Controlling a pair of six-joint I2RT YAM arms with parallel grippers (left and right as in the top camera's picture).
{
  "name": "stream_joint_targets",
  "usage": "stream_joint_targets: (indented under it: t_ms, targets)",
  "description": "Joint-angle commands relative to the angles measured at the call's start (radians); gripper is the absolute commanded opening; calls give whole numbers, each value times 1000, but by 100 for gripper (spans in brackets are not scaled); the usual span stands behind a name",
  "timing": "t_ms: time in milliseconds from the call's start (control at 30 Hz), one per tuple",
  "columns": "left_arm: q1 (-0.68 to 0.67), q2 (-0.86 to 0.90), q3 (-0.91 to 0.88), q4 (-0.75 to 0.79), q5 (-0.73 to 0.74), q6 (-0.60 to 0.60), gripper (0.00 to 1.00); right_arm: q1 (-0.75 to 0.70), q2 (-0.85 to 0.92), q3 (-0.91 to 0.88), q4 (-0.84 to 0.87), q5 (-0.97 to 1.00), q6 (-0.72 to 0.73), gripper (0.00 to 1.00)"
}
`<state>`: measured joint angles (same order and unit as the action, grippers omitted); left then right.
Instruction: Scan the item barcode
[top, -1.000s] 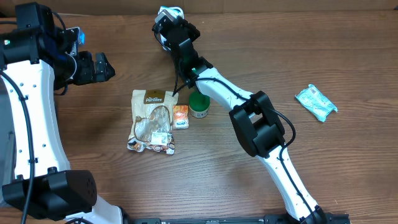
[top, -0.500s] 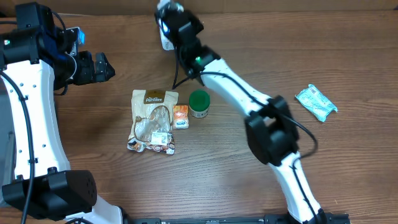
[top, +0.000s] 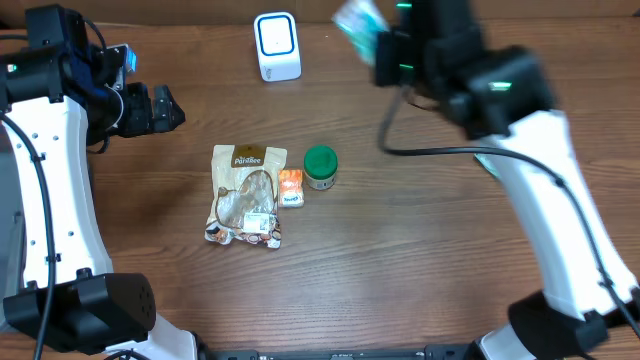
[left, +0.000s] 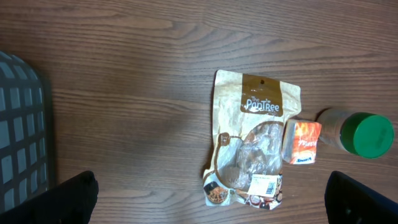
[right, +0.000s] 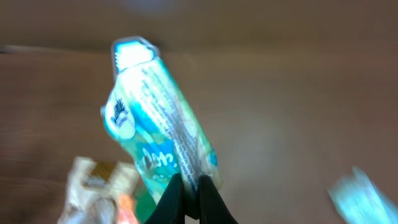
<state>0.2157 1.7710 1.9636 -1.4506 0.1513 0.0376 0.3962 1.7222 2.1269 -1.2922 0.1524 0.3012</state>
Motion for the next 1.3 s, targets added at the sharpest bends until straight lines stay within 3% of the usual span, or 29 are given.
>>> stream_joint_targets:
  t_ms: [0, 167, 500, 600, 733, 1000, 1267]
  targets:
    - [-8, -10, 14, 0, -3, 28, 99, -111, -8, -6, -152, -24, 190, 4]
    - [-7, -10, 14, 0, -3, 28, 100, -246, -5, -153, -226, -51, 197, 4]
    - [-7, -10, 14, 0, -3, 28, 100, -485, -5, -681, 150, -163, 201, 4]
    - [-7, -10, 14, 0, -3, 28, 100, -522, -4, -806, 297, -163, 201, 4]
    - [-7, -10, 14, 0, -3, 28, 100, -555, -4, -919, 362, -148, 221, 4]
    - [-6, -10, 14, 0, -3, 28, 100, -673, -4, -935, 402, -201, 233, 4]
    - [-14, -10, 14, 0, -3, 28, 100, -680, -4, -935, 431, -245, 195, 4]
